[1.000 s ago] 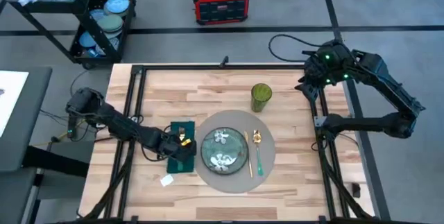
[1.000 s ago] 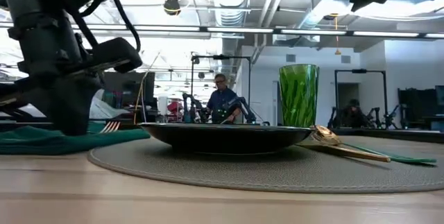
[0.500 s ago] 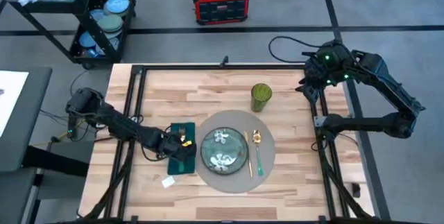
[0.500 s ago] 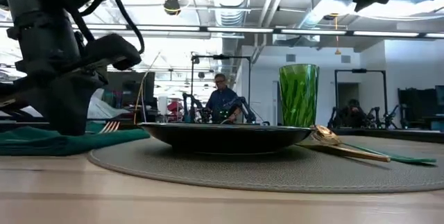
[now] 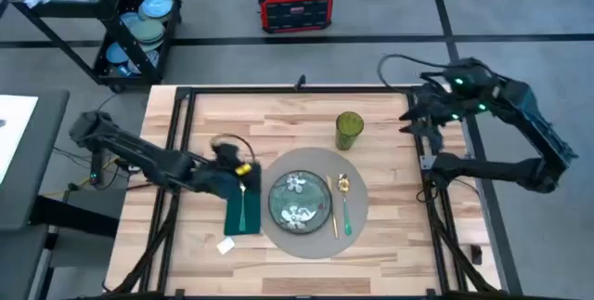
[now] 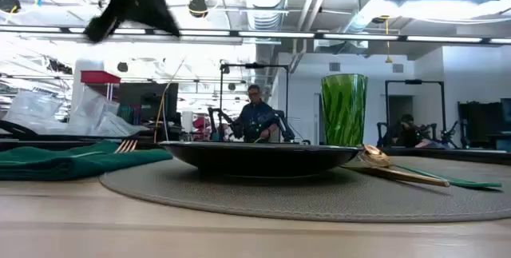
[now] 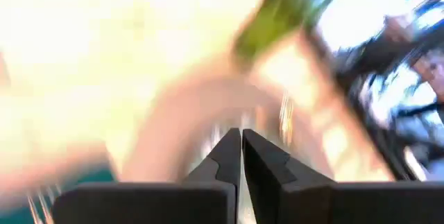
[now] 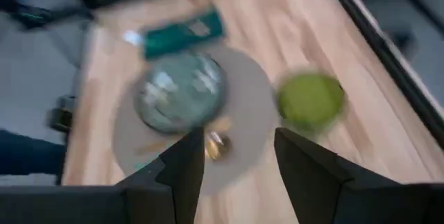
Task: Set table place
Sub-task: Return to Home Position
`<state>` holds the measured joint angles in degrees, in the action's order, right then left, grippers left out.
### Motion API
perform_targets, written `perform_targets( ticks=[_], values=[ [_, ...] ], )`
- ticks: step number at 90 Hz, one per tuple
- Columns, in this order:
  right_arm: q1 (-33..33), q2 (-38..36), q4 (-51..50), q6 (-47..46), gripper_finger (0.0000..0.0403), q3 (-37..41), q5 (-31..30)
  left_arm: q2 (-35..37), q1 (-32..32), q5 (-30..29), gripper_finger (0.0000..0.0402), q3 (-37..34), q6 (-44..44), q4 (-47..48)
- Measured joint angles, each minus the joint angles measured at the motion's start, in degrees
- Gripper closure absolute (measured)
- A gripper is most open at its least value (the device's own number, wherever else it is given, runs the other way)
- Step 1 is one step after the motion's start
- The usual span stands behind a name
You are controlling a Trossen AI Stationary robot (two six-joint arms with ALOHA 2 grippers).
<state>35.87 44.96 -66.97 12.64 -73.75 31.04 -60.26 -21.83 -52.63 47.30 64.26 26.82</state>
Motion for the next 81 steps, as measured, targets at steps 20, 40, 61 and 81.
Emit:
perform_targets(
  ticks=[20, 40, 61, 81],
  values=[
    [4.17, -21.83, 18.85, -8.73, 0.0286, 26.63, 2.29, 23.17, 1.22, -4.03, 0.0402, -14.40, -16.13, -5.88],
    [5.34, -39.38, 48.32, -36.36, 0.0304, 48.81, 9.50, 45.28, 0.83, -2.30, 0.0402, -33.93, -27.01, -25.72],
    [1.60, -44.68, 56.00, -44.35, 0.0305, 58.10, 9.15, 54.02, 0.72, -1.70, 0.0401, -46.41, -25.30, -31.50],
    [-10.82, -44.60, 83.73, -56.74, 0.0305, 73.22, 5.12, 51.63, 0.40, -1.79, 0.0401, -46.31, -23.62, -31.06]
  ],
)
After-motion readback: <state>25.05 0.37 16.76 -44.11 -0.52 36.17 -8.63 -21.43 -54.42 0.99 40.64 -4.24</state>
